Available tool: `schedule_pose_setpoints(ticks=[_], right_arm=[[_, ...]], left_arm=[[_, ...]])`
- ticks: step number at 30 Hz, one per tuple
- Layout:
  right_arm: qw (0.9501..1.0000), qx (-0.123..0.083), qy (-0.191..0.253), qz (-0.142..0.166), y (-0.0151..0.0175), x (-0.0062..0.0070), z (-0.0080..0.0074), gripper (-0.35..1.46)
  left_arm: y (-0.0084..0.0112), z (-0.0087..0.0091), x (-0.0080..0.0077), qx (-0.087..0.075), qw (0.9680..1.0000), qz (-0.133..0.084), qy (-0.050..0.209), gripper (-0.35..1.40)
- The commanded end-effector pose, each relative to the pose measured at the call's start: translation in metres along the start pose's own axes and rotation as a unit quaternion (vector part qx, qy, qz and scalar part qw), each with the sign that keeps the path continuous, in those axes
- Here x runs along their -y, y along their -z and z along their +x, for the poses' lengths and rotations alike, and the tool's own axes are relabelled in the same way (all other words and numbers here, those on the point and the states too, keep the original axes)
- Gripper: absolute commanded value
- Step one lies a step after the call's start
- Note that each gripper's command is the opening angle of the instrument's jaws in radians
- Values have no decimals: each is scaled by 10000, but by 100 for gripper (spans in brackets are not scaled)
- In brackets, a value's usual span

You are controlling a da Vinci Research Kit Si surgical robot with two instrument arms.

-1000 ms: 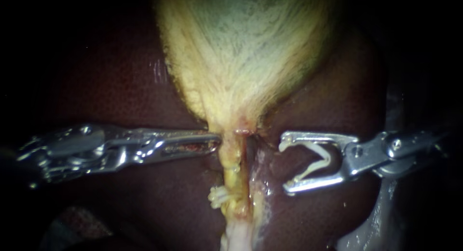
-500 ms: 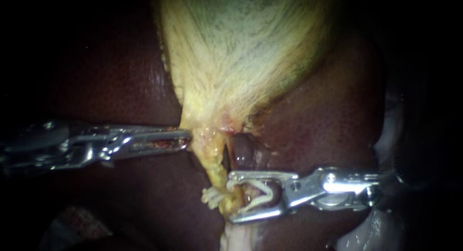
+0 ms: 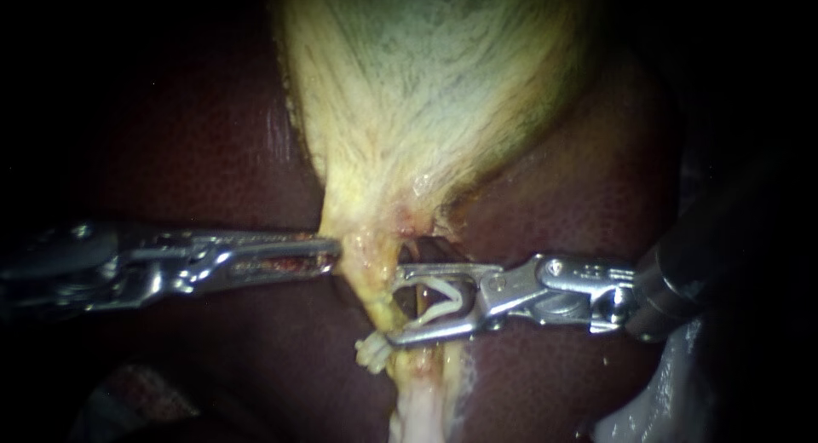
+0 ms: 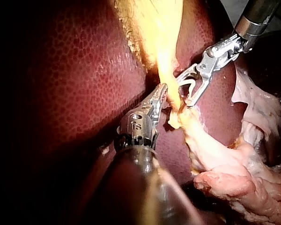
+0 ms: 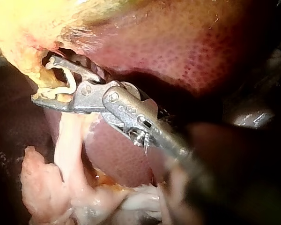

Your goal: Clipping third clip left tube

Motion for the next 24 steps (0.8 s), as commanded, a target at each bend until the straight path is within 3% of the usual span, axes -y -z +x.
schedule_pose_setpoints(ticks=[1, 6, 13, 18, 24], right_arm=[[10000, -3, 3, 2, -3, 2, 1, 53], [10000, 7, 36, 9, -20, 15, 1, 53], [9986, 149, 139, 488, -44, 37, 1, 53], [9973, 165, 253, 664, -54, 39, 6, 53], [9975, -1, 223, 666, -54, 36, 17, 52]], left_arm=[[0, 0, 0, 0, 10000, 6, 2, -35], [-2, 0, 1, 2, 10000, 0, 4, -35], [-5, 0, 2, 1, 10000, 7, 3, -35], [-8, 0, 3, -1, 10000, 16, 2, -35], [-10, 1, 4, 3, 10000, 9, -1, -35]])
